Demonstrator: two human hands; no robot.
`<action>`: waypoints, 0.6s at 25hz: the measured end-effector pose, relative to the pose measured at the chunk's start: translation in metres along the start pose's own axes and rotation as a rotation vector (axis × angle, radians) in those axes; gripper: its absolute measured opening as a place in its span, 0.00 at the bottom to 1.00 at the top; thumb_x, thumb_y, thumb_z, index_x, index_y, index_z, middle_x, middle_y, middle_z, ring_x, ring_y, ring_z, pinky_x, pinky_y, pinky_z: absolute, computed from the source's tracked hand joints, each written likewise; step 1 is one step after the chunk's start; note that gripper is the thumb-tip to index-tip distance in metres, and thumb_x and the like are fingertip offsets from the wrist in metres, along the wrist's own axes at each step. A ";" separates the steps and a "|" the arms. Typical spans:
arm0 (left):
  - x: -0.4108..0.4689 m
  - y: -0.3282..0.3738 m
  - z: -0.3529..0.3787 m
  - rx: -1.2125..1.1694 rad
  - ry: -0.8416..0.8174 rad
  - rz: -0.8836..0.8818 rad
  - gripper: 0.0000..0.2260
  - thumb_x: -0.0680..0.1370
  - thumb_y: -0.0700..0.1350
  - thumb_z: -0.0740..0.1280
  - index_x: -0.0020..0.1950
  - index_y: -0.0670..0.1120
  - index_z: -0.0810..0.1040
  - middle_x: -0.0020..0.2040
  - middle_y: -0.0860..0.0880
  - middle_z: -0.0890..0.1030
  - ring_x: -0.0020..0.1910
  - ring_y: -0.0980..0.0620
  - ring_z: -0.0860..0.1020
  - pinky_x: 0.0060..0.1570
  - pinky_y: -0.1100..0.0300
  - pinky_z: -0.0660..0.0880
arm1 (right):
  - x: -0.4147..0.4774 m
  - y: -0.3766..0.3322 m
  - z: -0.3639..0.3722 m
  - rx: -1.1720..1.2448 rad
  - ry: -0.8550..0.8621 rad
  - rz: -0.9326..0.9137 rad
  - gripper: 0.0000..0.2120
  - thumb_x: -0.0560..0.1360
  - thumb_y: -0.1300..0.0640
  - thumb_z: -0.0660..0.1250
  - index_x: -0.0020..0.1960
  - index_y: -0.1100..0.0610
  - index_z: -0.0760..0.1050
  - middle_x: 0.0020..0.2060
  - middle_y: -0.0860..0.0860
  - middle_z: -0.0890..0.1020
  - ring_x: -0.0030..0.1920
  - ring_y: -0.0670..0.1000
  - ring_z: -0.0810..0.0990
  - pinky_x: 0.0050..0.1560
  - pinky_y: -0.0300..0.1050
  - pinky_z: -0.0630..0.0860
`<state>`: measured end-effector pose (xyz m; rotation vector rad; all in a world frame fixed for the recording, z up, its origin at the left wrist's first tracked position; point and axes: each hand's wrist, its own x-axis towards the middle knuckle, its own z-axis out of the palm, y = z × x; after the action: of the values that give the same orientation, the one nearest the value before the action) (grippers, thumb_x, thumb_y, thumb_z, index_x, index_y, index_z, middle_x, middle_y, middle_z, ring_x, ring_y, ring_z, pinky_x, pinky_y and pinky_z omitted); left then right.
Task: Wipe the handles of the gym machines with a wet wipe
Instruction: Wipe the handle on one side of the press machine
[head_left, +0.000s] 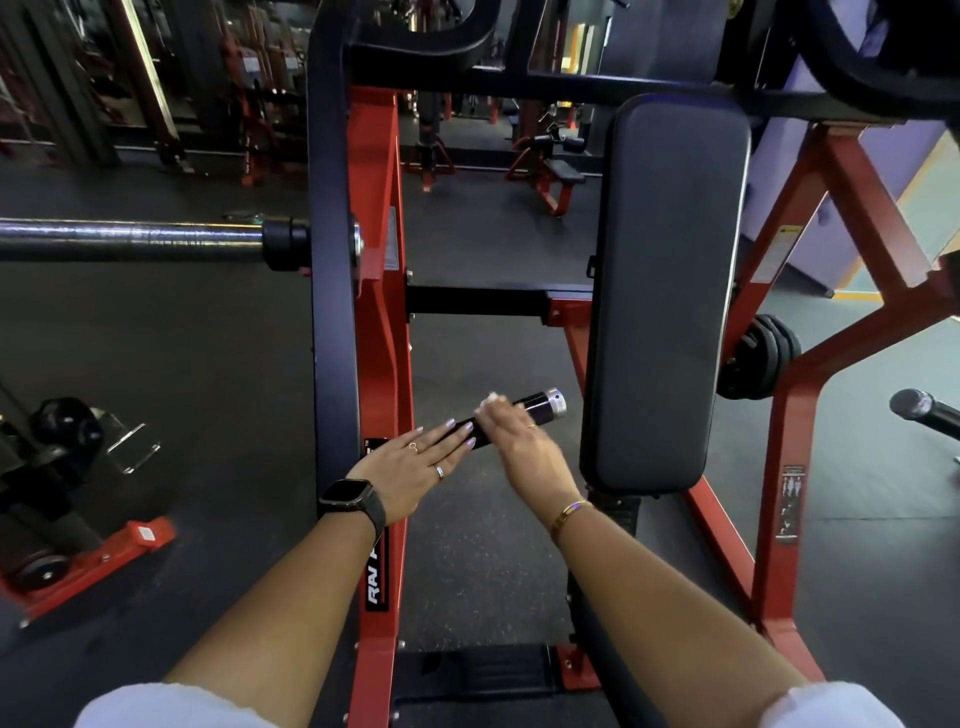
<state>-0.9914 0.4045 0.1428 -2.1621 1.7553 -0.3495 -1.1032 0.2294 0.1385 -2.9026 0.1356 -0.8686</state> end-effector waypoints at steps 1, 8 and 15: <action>0.000 0.000 0.000 -0.003 -0.007 -0.003 0.36 0.79 0.39 0.54 0.74 0.47 0.28 0.73 0.49 0.28 0.73 0.51 0.30 0.76 0.53 0.43 | -0.002 -0.003 0.001 -0.010 -0.035 -0.070 0.26 0.69 0.74 0.67 0.66 0.62 0.73 0.66 0.58 0.75 0.68 0.58 0.72 0.69 0.52 0.66; -0.002 0.001 -0.006 -0.073 0.002 0.000 0.39 0.75 0.29 0.52 0.74 0.48 0.28 0.73 0.50 0.28 0.75 0.52 0.35 0.76 0.54 0.46 | -0.019 0.057 -0.020 0.013 0.083 0.504 0.32 0.73 0.79 0.53 0.74 0.59 0.63 0.73 0.55 0.66 0.75 0.56 0.58 0.74 0.45 0.54; -0.002 0.001 -0.004 -0.056 0.005 0.010 0.38 0.76 0.29 0.51 0.73 0.47 0.27 0.73 0.50 0.27 0.76 0.50 0.35 0.76 0.54 0.46 | -0.020 0.020 -0.011 0.044 -0.005 0.238 0.36 0.71 0.77 0.62 0.75 0.57 0.61 0.74 0.53 0.64 0.75 0.53 0.59 0.66 0.45 0.68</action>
<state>-0.9946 0.4053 0.1463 -2.1921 1.7987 -0.3070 -1.1274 0.2107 0.1340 -2.7724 0.4454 -0.8112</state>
